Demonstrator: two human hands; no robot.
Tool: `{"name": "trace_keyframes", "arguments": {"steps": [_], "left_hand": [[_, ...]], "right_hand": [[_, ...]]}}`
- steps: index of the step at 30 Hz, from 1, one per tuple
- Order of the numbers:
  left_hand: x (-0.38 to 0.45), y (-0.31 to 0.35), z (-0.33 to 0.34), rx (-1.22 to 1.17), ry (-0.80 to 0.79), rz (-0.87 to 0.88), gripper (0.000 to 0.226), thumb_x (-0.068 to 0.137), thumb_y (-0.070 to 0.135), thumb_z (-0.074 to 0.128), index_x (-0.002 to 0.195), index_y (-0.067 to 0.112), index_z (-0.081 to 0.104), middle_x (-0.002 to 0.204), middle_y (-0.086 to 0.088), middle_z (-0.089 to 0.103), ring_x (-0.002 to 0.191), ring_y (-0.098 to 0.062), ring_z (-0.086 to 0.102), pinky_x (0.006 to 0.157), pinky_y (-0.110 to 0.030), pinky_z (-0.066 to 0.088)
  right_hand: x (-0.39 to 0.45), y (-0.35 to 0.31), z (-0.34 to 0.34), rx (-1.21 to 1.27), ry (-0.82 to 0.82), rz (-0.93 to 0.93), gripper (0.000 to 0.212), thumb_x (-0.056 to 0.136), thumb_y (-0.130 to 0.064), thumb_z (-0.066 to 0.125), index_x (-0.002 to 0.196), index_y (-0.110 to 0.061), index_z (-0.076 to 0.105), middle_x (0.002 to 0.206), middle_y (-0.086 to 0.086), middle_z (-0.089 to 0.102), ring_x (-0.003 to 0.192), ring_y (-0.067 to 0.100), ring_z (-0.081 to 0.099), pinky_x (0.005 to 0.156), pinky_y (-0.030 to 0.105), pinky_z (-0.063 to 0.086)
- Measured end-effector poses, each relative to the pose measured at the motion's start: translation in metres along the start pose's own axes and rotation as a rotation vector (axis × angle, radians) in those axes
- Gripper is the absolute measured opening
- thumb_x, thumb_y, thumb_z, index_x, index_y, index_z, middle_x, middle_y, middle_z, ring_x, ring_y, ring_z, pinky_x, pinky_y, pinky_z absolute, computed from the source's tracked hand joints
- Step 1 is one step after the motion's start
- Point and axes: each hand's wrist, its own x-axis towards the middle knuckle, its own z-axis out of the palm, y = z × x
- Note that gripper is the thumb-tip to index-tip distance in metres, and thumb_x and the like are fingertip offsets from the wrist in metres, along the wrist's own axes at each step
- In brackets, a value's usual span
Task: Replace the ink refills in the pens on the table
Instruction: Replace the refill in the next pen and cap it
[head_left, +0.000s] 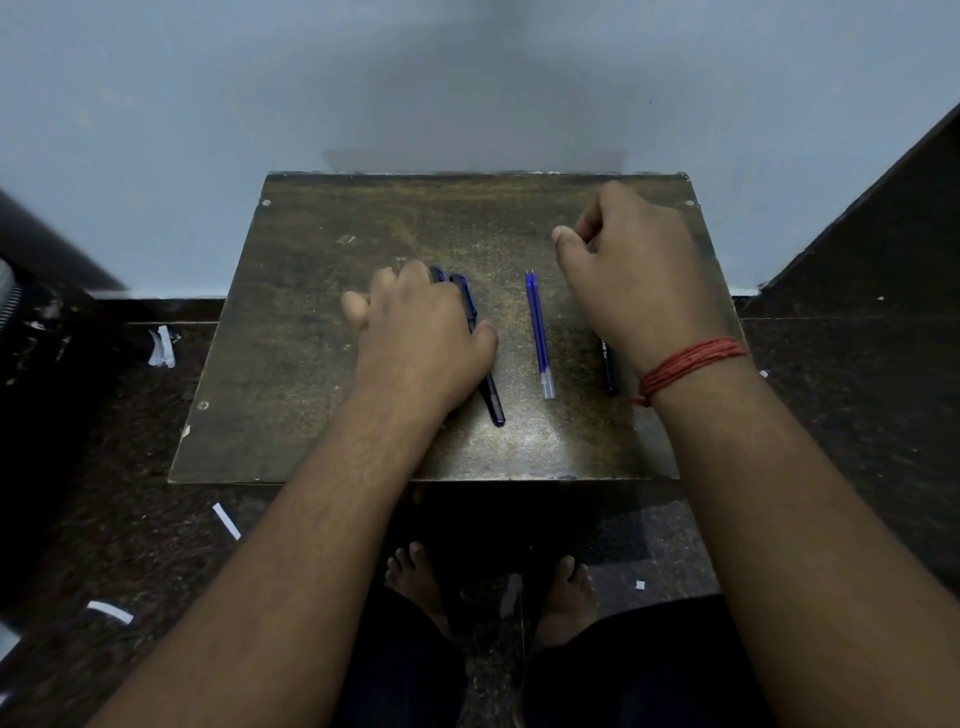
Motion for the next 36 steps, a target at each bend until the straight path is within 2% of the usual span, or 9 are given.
{"name": "trace_keyframes", "arguments": {"steps": [5,8,11,15,18,24,26,29,36], "left_hand": [[0.0,0.002,0.0,-0.037,0.003,-0.01,0.027,0.085,0.046,0.052,0.075,0.021,0.057,0.094,0.001,0.043,0.104,-0.024,0.046,0.09,-0.046,0.032],[0.001,0.004,-0.002,-0.092,0.101,-0.016,0.031,0.085,0.047,0.053,0.075,0.02,0.062,0.092,0.001,0.046,0.093,-0.018,0.041,0.087,-0.044,0.033],[0.0,0.004,-0.005,-0.227,0.223,0.003,0.029,0.085,0.047,0.058,0.072,0.021,0.06,0.092,0.003,0.047,0.092,-0.014,0.037,0.088,-0.042,0.036],[0.001,0.001,-0.003,-0.429,0.312,0.051,0.024,0.086,0.041,0.065,0.079,0.019,0.06,0.092,0.006,0.043,0.096,-0.013,0.042,0.081,-0.026,0.035],[0.002,0.001,-0.003,-0.423,0.342,0.147,0.021,0.087,0.037,0.067,0.084,0.017,0.062,0.094,0.005,0.044,0.094,-0.014,0.046,0.075,-0.021,0.031],[-0.004,0.01,-0.009,-0.538,0.251,0.235,0.013,0.093,0.028,0.063,0.092,0.017,0.056,0.089,0.006,0.059,0.073,-0.01,0.057,0.064,-0.032,0.05],[-0.006,0.012,-0.008,-0.646,0.208,0.232,0.008,0.097,0.022,0.059,0.098,0.015,0.055,0.085,0.004,0.063,0.071,-0.01,0.059,0.062,-0.029,0.049],[-0.006,0.013,-0.009,-0.69,0.192,0.227,0.006,0.1,0.018,0.053,0.098,0.012,0.054,0.077,0.006,0.058,0.067,-0.002,0.052,0.056,-0.012,0.035],[-0.007,0.013,-0.012,-0.796,0.206,0.193,0.015,0.099,0.02,0.054,0.087,0.01,0.054,0.062,0.01,0.049,0.055,-0.001,0.045,0.049,-0.013,0.032]], "right_hand": [[0.002,0.003,0.002,0.017,0.004,-0.001,0.021,0.098,-0.039,0.055,0.093,-0.019,0.057,0.086,-0.004,0.061,0.075,0.011,0.057,0.054,0.023,0.035],[0.003,0.004,0.001,0.088,0.007,0.016,0.021,0.097,-0.04,0.056,0.092,-0.019,0.058,0.08,-0.008,0.059,0.071,0.003,0.054,0.054,0.02,0.035],[0.002,0.003,0.004,0.239,0.001,0.056,0.022,0.096,-0.04,0.059,0.087,-0.02,0.058,0.075,-0.007,0.061,0.071,0.007,0.058,0.055,0.023,0.038],[-0.001,-0.003,0.014,0.442,-0.124,0.112,0.024,0.095,-0.045,0.058,0.09,-0.022,0.061,0.082,0.001,0.071,0.075,0.016,0.068,0.066,0.034,0.057],[-0.003,-0.009,0.016,0.59,-0.208,0.101,0.025,0.097,-0.043,0.058,0.098,-0.019,0.064,0.085,0.0,0.071,0.068,0.011,0.065,0.058,0.029,0.051],[-0.005,-0.01,0.015,0.879,-0.221,0.128,0.015,0.096,-0.024,0.065,0.088,-0.011,0.064,0.071,0.001,0.063,0.06,0.011,0.056,0.052,0.026,0.044],[-0.004,-0.009,0.015,0.936,-0.228,0.14,0.011,0.095,-0.019,0.066,0.088,-0.012,0.063,0.072,0.002,0.063,0.058,0.011,0.056,0.049,0.025,0.043],[-0.005,-0.011,0.013,0.982,-0.239,0.128,0.008,0.095,-0.012,0.065,0.09,-0.008,0.06,0.075,0.009,0.061,0.058,0.012,0.056,0.048,0.025,0.043],[-0.005,-0.013,0.012,0.998,-0.237,0.047,0.008,0.096,-0.007,0.062,0.089,-0.006,0.058,0.075,0.013,0.058,0.059,0.015,0.056,0.049,0.028,0.044]]}}
